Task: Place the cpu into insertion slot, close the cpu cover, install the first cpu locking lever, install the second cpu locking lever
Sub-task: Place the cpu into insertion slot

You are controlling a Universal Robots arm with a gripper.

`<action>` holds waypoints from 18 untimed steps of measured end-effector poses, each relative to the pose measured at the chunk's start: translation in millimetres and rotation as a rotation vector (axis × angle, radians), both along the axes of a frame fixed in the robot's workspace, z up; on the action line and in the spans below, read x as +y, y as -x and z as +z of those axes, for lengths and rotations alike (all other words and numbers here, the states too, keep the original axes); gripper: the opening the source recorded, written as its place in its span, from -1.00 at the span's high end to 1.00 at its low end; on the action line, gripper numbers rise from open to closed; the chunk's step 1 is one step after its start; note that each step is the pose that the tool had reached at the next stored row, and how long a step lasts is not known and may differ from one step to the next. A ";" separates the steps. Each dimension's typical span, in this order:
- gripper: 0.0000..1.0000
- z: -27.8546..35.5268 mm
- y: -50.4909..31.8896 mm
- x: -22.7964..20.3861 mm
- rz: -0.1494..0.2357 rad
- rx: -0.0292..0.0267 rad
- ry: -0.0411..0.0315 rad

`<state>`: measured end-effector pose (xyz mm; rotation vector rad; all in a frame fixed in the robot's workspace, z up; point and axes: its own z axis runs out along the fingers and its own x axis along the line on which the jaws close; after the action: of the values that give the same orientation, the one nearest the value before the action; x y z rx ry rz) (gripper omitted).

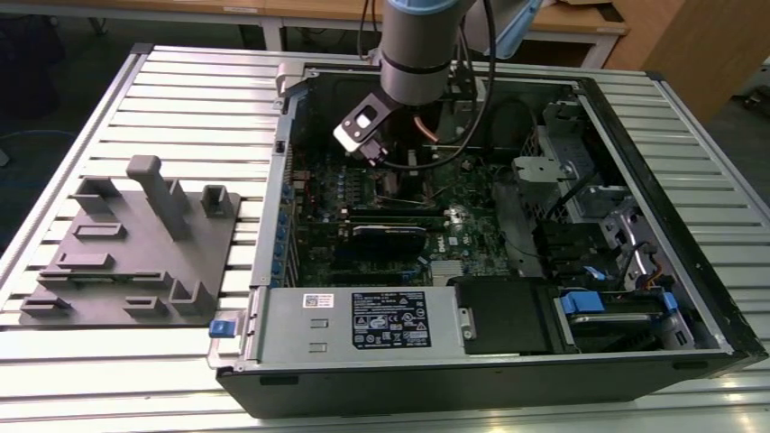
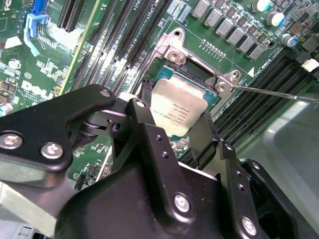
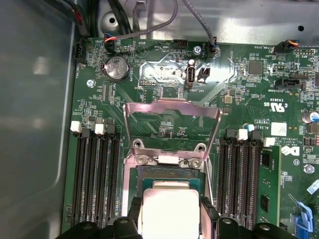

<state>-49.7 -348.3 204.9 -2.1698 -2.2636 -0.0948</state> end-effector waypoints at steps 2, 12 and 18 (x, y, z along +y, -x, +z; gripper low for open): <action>-0.07 -0.2 -0.8 0.5 -0.005 0.0013 -0.0001; -0.07 -3.4 -1.7 0.6 -0.055 0.0015 -0.0001; -0.07 -6.6 -2.5 1.2 -0.055 0.0021 -0.0001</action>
<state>-47.1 -347.1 198.3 -2.2316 -2.2030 -0.0929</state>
